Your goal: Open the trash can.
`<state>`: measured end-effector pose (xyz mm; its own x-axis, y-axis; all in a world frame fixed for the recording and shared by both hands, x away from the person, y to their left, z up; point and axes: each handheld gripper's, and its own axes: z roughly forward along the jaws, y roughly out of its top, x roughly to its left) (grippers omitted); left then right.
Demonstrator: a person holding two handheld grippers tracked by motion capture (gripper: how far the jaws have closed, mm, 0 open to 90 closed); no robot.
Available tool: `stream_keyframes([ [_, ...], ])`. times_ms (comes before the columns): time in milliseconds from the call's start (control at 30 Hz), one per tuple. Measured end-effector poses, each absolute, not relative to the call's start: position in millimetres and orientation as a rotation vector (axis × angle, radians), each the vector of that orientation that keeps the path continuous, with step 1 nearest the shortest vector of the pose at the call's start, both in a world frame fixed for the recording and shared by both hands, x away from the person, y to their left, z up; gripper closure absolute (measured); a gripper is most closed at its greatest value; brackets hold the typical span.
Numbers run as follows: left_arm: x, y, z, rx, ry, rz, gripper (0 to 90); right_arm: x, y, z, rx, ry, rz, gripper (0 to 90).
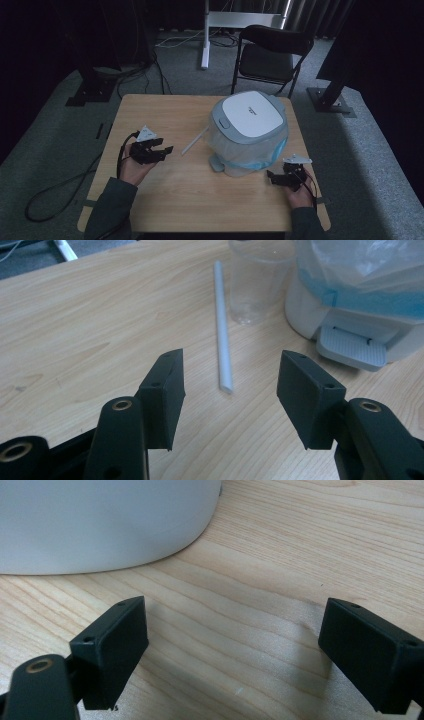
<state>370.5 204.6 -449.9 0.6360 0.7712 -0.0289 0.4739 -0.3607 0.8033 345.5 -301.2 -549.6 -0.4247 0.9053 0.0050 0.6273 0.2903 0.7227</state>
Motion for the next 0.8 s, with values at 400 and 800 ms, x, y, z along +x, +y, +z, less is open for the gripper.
stream_keyframes([
  [400, 373, 194, -435, 2.037, 0.92, 0.466, 44.5, 345, -301, -550, 1.374, 2.158, 0.926, 11.3],
  [800, 374, 182, -416, 2.045, 0.861, 0.472, 44.3, 345, -301, -550, 1.377, 2.154, 0.925, 11.3],
])
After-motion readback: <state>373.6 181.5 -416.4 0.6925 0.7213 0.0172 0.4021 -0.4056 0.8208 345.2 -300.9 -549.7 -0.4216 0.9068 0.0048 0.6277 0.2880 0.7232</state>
